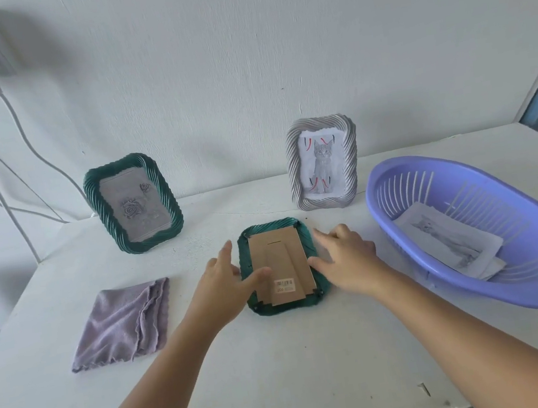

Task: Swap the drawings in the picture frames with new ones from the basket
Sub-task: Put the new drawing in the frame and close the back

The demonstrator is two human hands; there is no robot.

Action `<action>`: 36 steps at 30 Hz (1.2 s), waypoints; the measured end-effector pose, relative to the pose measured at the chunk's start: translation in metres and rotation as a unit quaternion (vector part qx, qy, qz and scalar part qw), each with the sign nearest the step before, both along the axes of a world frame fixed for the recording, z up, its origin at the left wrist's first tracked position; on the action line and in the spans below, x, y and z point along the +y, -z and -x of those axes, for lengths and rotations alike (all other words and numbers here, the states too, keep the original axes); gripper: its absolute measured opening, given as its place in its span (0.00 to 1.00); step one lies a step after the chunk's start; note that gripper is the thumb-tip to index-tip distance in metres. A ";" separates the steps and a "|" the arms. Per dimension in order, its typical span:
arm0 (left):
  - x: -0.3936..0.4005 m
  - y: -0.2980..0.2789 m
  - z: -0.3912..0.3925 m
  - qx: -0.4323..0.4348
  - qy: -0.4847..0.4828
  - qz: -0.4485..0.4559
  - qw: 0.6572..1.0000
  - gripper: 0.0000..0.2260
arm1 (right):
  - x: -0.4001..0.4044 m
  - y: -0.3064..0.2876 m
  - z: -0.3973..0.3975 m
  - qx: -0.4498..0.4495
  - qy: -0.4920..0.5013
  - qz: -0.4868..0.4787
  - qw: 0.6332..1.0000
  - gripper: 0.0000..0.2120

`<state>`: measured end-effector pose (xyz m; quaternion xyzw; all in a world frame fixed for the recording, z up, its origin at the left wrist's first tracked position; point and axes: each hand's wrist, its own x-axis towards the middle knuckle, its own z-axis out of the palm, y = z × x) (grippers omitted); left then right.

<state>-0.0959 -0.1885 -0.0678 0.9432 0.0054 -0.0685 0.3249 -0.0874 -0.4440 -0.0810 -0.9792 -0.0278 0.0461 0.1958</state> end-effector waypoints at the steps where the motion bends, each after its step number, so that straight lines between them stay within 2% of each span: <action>1: -0.002 0.000 -0.001 0.007 0.011 -0.009 1.000 0.50 | 0.002 0.002 0.000 0.001 0.000 0.004 1.000 0.24; 4: -0.007 0.000 -0.005 0.001 0.024 -0.031 0.999 0.46 | 0.009 0.002 -0.001 0.000 -0.001 -0.007 1.000 0.15; 6: -0.009 0.001 -0.006 -0.006 0.015 -0.007 1.000 0.46 | 0.012 0.000 -0.001 -0.003 -0.009 -0.024 1.000 0.19; 8: -0.008 0.002 -0.004 -0.018 0.002 0.061 0.998 0.47 | 0.015 -0.003 0.001 -0.011 -0.021 -0.066 0.998 0.28; 12: -0.005 -0.002 -0.005 -0.055 -0.015 0.171 0.984 0.48 | 0.020 -0.014 0.007 0.030 -0.034 -0.257 0.965 0.37; 14: -0.003 -0.007 -0.007 -0.076 -0.015 0.196 0.978 0.48 | 0.022 -0.019 0.008 0.022 -0.025 -0.320 0.947 0.37; 18: 0.003 -0.016 -0.010 -0.098 -0.013 0.213 0.972 0.46 | 0.029 -0.028 0.010 0.006 -0.034 -0.360 0.932 0.37; 22: 0.003 -0.022 -0.013 -0.092 -0.018 0.181 0.979 0.47 | 0.033 -0.028 0.007 -0.064 -0.036 -0.400 0.913 0.37; 26: -0.007 -0.041 -0.011 -0.138 -0.050 0.136 0.980 0.44 | 0.045 -0.035 0.003 -0.173 -0.034 -0.373 0.911 0.34; 29: -0.022 -0.065 -0.008 -0.163 -0.054 0.189 0.967 0.38 | 0.055 -0.047 0.007 -0.228 -0.053 -0.313 0.920 0.34; 33: -0.033 -0.088 -0.008 -0.166 -0.082 0.267 0.946 0.35 | 0.068 -0.055 0.009 -0.267 -0.122 -0.232 0.927 0.36; 36: -0.033 -0.091 -0.008 -0.172 -0.123 0.283 0.935 0.29 | 0.078 -0.053 0.009 -0.305 -0.138 -0.171 0.927 0.40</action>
